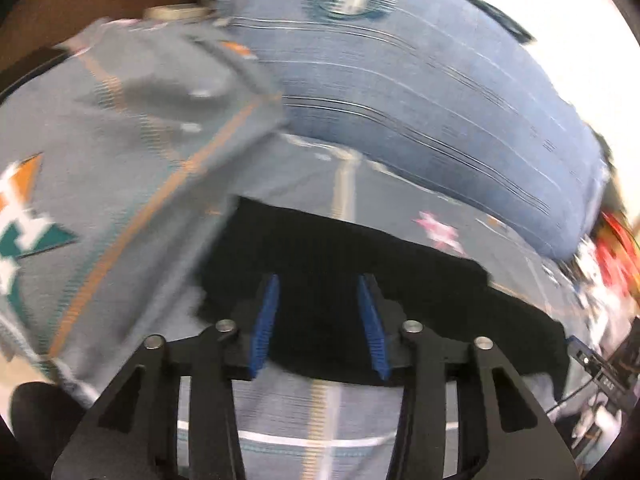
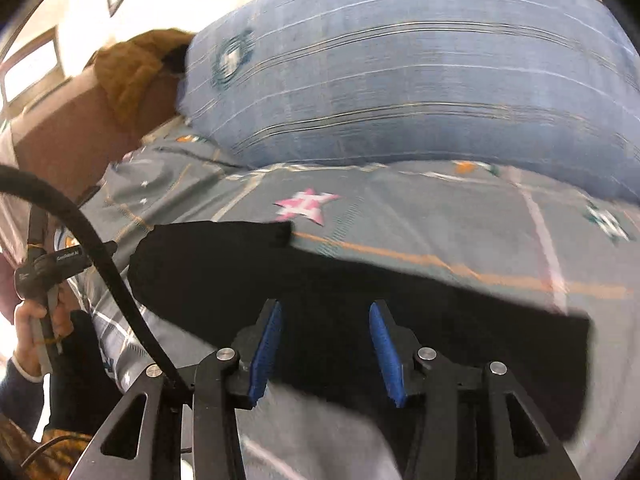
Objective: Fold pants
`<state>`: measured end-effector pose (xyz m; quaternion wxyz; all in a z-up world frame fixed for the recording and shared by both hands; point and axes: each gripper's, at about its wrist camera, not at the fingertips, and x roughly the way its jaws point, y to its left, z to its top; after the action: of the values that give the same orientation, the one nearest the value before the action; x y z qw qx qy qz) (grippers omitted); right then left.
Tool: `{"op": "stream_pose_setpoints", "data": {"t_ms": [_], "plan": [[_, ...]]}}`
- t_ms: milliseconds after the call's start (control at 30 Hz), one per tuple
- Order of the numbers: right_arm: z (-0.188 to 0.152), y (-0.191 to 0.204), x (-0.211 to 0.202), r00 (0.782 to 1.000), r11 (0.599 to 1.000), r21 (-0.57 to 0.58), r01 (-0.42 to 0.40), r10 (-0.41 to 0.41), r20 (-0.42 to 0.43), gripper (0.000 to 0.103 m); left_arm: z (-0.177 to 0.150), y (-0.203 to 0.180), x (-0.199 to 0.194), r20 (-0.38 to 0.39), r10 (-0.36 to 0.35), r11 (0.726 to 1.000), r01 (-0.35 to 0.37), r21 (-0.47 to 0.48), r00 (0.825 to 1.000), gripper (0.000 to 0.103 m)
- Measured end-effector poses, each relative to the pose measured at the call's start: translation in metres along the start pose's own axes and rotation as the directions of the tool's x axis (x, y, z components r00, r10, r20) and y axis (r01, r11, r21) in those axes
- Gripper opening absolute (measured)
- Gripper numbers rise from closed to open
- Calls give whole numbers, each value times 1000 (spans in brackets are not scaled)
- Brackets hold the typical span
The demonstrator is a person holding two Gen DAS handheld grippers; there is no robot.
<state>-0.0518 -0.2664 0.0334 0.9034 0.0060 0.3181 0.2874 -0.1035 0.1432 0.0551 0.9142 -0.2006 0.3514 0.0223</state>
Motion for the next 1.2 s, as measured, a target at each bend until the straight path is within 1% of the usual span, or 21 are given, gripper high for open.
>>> {"op": "stream_pose_setpoints", "data": {"t_ms": [100, 167, 267, 333, 400, 467, 600, 667, 700, 767, 800, 867, 900, 933, 967, 1000, 1033, 1067, 1100, 1167, 1200], "plan": [[-19, -27, -33, 998, 995, 88, 54, -56, 18, 45, -4, -33, 10, -52, -61, 995, 65, 71, 997, 42], [-27, -39, -46, 996, 987, 137, 77, -81, 22, 48, -7, -52, 15, -80, -94, 989, 103, 104, 992, 42], [-37, -60, -61, 987, 966, 207, 157, -159, -6, 49, -15, -88, 24, -128, -145, 968, 167, 188, 981, 42], [-40, -71, -66, 983, 954, 238, 182, -184, -16, 49, -21, -112, 29, -157, -173, 948, 207, 239, 972, 42], [-41, -81, -69, 983, 942, 281, 183, -183, -27, 49, -27, -136, 33, -188, -196, 926, 245, 287, 962, 42], [-41, -86, -66, 985, 940, 297, 170, -166, -37, 49, -32, -153, 37, -202, -202, 910, 260, 323, 958, 42], [-35, -95, -45, 973, 937, 269, 225, -199, -121, 50, -36, -188, 46, -230, -238, 880, 310, 360, 944, 42], [-33, -100, -30, 966, 937, 251, 243, -210, -154, 50, -39, -204, 50, -252, -276, 862, 355, 361, 927, 42], [-33, -103, -22, 961, 934, 249, 255, -216, -172, 50, -41, -216, 52, -271, -306, 844, 392, 366, 913, 42], [-37, -106, -14, 960, 936, 248, 250, -208, -185, 51, -47, -234, 54, -300, -337, 815, 436, 382, 892, 42], [-39, -104, -13, 963, 937, 245, 247, -208, -172, 51, -52, -246, 57, -326, -347, 796, 460, 393, 879, 42], [-42, -101, -15, 970, 946, 233, 228, -199, -140, 51, -59, -260, 62, -360, -354, 778, 485, 400, 863, 42], [-44, -100, -15, 973, 950, 225, 215, -191, -127, 49, -63, -269, 66, -373, -360, 769, 498, 401, 855, 42], [-45, -99, -15, 973, 952, 212, 219, -199, -114, 46, -66, -273, 69, -375, -361, 767, 501, 401, 854, 42], [-47, -97, -15, 973, 956, 190, 226, -210, -99, 37, -69, -279, 75, -379, -354, 769, 497, 403, 855, 42], [-49, -95, -14, 972, 961, 157, 230, -218, -88, 30, -71, -282, 79, -388, -346, 771, 494, 401, 854, 42], [-49, -94, -13, 972, 962, 144, 231, -221, -83, 28, -73, -285, 84, -401, -341, 774, 496, 393, 850, 42], [-49, -94, -14, 973, 964, 136, 227, -218, -80, 19, -74, -287, 87, -411, -340, 778, 499, 383, 846, 42], [-47, -93, -16, 974, 968, 122, 221, -213, -80, 14, -73, -290, 90, -416, -339, 784, 497, 372, 844, 42], [-37, -91, -21, 966, 965, 65, 254, -249, -72, 13, -72, -295, 93, -410, -339, 790, 493, 366, 847, 42], [-29, -90, -25, 958, 959, 28, 283, -281, -62, 13, -71, -297, 94, -406, -341, 793, 491, 361, 848, 42]]}}
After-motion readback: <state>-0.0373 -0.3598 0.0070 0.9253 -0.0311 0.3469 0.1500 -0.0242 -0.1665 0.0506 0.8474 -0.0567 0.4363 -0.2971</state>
